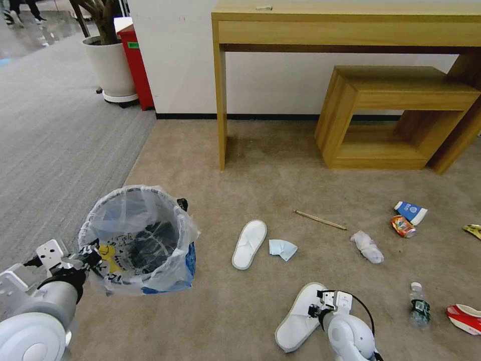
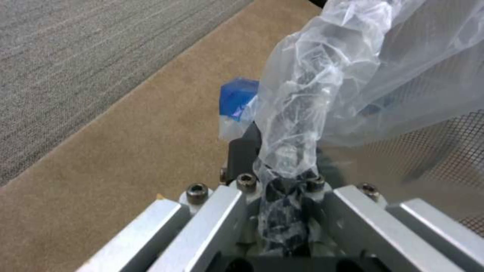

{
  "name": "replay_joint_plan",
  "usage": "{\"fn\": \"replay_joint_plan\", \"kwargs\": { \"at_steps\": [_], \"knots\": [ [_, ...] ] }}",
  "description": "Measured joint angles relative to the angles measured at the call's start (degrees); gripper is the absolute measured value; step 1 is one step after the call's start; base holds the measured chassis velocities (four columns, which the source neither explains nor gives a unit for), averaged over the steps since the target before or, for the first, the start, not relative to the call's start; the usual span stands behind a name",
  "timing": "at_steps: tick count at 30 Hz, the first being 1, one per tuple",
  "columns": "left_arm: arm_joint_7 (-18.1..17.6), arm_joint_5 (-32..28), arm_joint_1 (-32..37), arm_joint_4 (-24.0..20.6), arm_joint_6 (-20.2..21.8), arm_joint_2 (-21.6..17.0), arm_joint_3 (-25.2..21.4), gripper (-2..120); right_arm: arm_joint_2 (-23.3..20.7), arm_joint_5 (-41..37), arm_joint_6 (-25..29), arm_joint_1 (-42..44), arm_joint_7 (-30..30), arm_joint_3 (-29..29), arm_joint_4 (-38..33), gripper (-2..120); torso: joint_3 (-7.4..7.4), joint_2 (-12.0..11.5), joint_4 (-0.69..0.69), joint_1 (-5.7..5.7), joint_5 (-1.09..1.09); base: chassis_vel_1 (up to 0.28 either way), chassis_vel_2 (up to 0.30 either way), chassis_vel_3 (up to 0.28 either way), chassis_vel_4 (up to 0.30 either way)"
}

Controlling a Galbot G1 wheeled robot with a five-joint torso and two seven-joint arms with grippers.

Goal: Pick up the trash bin and place the garbage on the floor into it.

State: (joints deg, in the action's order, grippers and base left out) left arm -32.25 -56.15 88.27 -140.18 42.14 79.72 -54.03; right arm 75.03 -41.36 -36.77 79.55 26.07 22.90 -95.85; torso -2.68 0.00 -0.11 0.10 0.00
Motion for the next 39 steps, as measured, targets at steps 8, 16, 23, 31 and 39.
{"fn": "replay_joint_plan", "kwargs": {
  "at_steps": [8, 16, 23, 31, 39],
  "knots": [
    [-0.07, 0.9, 0.19, 0.04, 0.0, -0.37, 1.22, 1, -0.62, 2.65, 7.74, 0.33, -4.7, 0.79, -2.43, 0, 0.0, 0.0, 0.0, 0.0, 0.0, 0.0, 0.0, 0.0, 0.0],
    [-0.08, 2.1, 0.98, 0.91, 0.0, -4.13, 3.5, 1, -2.75, 7.82, 24.65, 0.72, -18.65, 4.03, -8.88, 0, 0.0, 0.0, 0.0, 0.0, 0.0, 0.0, 0.0, 0.0, 0.0],
    [-1.37, -3.26, 2.34, 0.98, 0.0, -9.09, 5.38, 1, -5.06, 8.91, 38.12, 0.76, -35.63, 6.32, -11.12, 0, 0.0, 0.0, 0.0, 0.0, -0.01, 0.0, 0.0, 0.0, 0.0],
    [-4.41, -9.92, 3.53, 2.58, 0.0, -15.65, 9.15, 1, -7.54, 7.29, 53.19, -0.87, -58.82, 6.59, -10.75, 0, 0.0, 0.0, 0.0, 0.0, 0.0, 0.0, 0.0, 0.0, 0.0],
    [-7.08, -12.78, 3.16, 4.01, 0.0, -16.36, 16.03, 1, -10.08, 4.04, 57.3, -3.23, -67.75, 2.93, -13.26, 0, 0.0, 0.0, 0.0, 0.0, -0.01, 0.0, 0.0, 0.0, 0.0]
  ]
}}
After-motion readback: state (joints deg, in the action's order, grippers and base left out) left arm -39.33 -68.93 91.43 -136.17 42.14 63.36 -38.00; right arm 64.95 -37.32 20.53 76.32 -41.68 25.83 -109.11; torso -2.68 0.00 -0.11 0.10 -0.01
